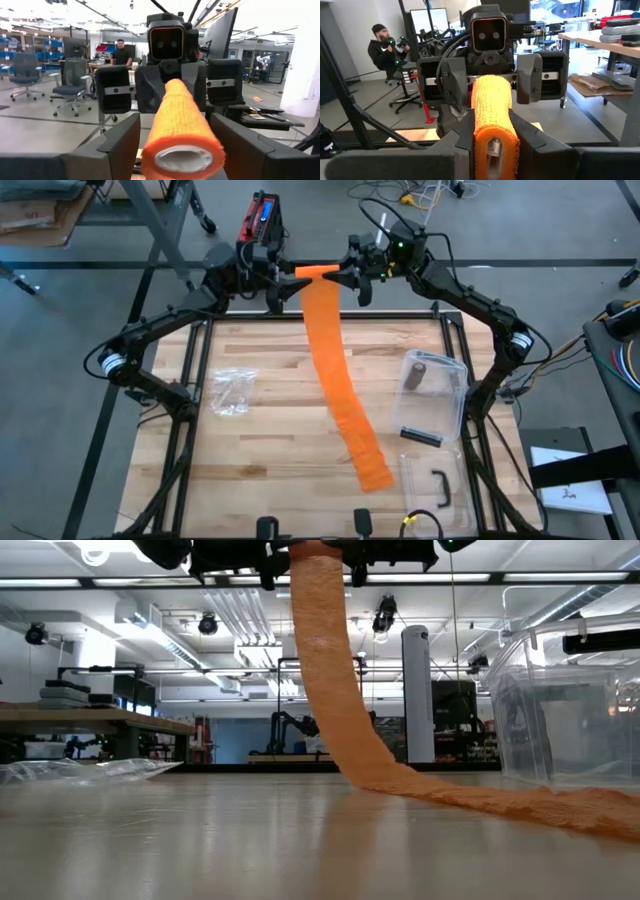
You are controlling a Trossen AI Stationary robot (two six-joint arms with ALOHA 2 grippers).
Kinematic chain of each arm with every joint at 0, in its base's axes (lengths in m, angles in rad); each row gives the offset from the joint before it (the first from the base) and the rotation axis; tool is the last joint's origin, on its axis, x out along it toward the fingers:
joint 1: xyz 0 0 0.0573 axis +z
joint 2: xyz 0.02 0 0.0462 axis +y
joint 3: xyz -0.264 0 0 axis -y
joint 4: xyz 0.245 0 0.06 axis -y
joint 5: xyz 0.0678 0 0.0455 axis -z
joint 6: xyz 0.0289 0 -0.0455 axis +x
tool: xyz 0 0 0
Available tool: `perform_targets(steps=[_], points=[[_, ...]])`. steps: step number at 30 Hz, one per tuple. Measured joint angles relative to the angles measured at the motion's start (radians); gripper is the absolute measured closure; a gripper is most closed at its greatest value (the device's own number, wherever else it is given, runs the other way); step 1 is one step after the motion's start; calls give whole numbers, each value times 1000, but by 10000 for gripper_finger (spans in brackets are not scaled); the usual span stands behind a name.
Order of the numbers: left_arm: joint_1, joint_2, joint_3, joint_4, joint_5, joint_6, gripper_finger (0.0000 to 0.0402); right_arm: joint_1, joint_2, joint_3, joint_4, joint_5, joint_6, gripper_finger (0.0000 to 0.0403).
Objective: Roll bandage
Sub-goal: Roll the orange bandage
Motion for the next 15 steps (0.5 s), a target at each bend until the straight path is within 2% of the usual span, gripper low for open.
perform_targets(steps=[4,7,15], points=[[-6,4,0,1,0,4,172,0,0,0,-1,0,0,332],[-13,14,0,15,-8,4,190,0,0,0,-1,0,0,335],[-13,18,0,41,-6,1,321,0,0,0,-2,-2,5,338]])
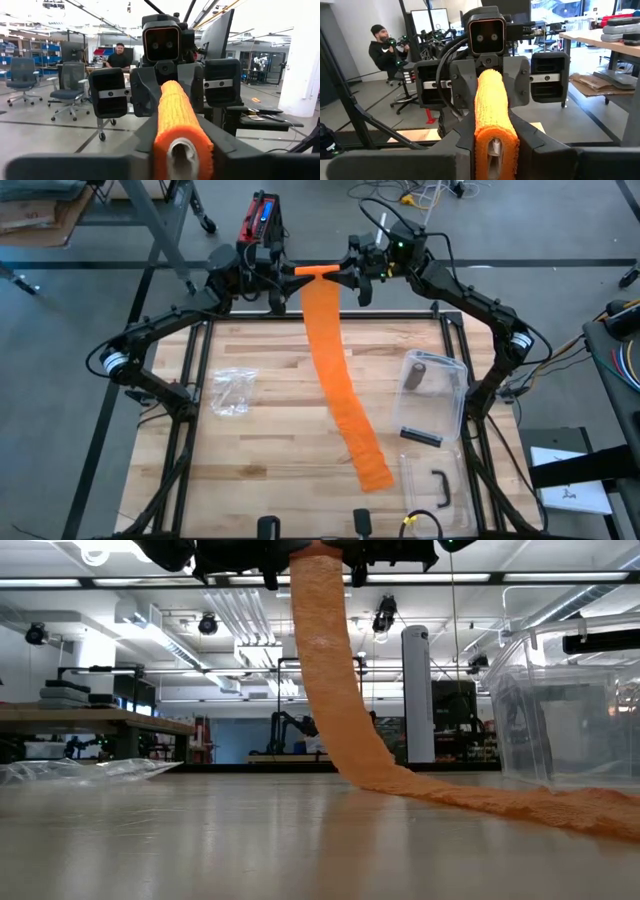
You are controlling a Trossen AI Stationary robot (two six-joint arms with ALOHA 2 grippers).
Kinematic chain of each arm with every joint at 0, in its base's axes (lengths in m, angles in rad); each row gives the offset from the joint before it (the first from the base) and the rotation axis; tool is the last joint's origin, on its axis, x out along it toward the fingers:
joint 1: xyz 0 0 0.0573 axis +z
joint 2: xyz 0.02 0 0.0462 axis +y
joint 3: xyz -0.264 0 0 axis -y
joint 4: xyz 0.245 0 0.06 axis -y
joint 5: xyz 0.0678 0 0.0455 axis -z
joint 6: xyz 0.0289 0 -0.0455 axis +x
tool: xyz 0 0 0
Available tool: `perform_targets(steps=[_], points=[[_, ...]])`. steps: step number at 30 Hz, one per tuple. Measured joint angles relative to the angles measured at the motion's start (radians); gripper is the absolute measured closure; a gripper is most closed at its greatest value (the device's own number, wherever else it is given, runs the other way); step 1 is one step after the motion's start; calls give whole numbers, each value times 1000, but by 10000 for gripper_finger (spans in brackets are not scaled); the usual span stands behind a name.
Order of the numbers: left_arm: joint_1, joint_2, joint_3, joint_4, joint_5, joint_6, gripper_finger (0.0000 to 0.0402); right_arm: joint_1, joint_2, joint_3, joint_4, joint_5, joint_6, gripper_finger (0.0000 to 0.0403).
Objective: Roll bandage
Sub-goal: Roll the orange bandage
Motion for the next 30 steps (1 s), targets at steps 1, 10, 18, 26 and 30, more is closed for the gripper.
perform_targets(steps=[1,10,18,26,30], points=[[0,0,0,0,0,0,335,0,0,0,0,1,0,336],[0,-2,0,-1,-2,94,350,0,0,0,0,3,120,305],[0,-5,11,3,-5,242,350,0,0,0,13,5,273,217],[0,-1,13,2,-5,306,350,0,0,0,51,5,370,152],[-3,4,13,1,-5,315,345,0,0,0,66,5,407,132]])
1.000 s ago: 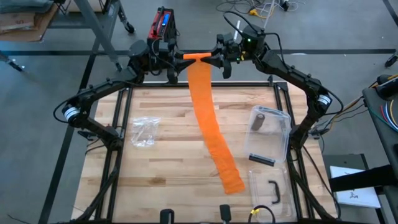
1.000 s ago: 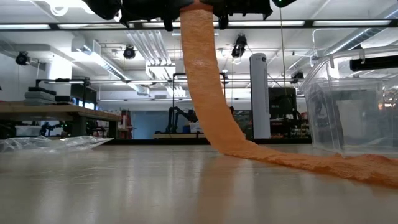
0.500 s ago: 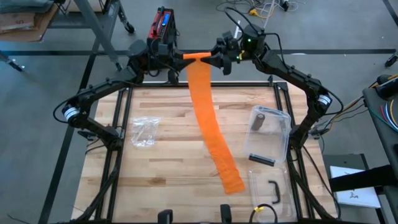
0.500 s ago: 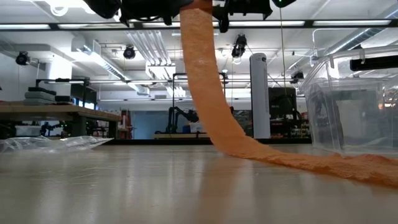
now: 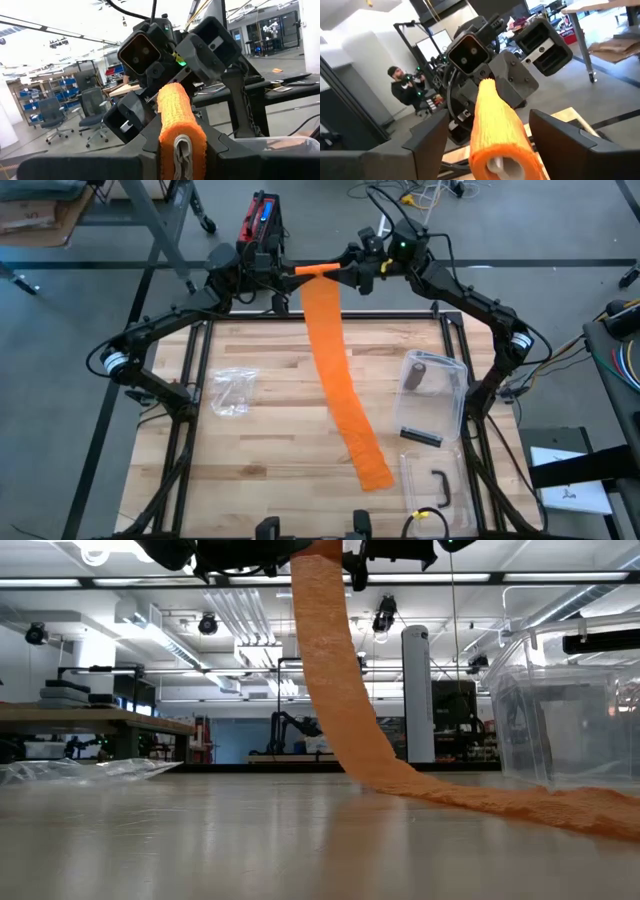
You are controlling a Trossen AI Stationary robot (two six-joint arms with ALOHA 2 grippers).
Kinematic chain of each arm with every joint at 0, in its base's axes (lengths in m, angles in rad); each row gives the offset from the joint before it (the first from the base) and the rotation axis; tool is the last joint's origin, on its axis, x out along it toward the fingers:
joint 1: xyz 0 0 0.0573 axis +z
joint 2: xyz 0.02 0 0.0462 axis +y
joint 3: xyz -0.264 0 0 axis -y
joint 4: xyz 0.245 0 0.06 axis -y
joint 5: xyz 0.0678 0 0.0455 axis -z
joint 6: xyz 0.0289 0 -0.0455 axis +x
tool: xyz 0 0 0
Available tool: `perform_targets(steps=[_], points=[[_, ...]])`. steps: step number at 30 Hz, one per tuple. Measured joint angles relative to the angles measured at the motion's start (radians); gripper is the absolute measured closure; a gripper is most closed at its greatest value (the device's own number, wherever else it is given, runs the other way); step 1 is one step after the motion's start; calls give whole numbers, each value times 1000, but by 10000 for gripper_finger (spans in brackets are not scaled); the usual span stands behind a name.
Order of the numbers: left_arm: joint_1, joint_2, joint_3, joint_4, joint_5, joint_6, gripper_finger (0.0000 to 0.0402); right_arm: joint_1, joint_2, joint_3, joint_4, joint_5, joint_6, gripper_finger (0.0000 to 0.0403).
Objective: Roll bandage
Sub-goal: Roll the orange bandage
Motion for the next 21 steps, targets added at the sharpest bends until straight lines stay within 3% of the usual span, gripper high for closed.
perform_targets(steps=[8,21], points=[[-2,3,0,18,0,67,352,5,0,0,-1,0,48,112],[-5,19,0,27,-40,177,350,8,1,0,-6,15,118,132]])
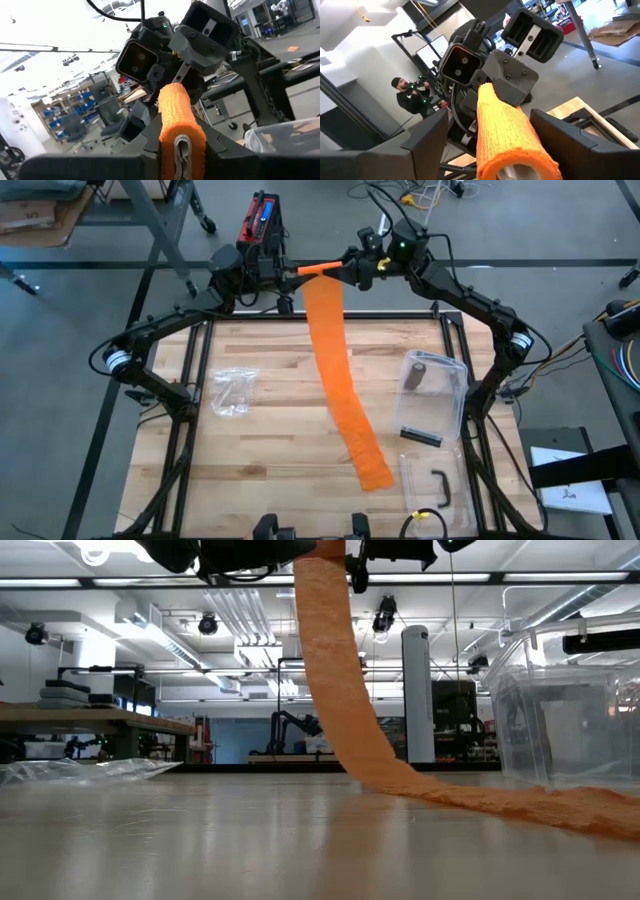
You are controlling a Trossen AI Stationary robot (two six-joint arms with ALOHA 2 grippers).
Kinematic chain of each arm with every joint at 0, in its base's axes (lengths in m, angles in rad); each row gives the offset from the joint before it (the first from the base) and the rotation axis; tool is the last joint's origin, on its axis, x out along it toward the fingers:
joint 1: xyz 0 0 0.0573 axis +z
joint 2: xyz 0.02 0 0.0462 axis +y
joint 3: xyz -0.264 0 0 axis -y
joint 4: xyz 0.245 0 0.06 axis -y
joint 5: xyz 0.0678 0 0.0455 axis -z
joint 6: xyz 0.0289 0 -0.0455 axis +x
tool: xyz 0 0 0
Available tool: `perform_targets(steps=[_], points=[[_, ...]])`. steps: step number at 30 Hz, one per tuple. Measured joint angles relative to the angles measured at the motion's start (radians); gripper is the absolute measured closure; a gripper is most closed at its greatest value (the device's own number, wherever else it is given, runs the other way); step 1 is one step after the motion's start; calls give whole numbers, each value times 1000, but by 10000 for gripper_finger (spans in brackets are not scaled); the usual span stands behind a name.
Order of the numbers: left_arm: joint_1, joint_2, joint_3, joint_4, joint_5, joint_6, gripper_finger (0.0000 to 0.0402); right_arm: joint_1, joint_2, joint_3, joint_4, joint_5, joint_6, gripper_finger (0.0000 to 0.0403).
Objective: Roll bandage
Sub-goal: Roll the orange bandage
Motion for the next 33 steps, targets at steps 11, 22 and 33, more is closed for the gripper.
perform_targets(steps=[11,22,33], points=[[-6,0,0,14,-7,85,349,0,0,0,-1,-6,11,128],[-7,0,0,27,-17,89,349,1,0,0,-30,-11,-8,146],[-7,0,0,11,-10,180,349,1,0,0,-29,-7,4,150]])
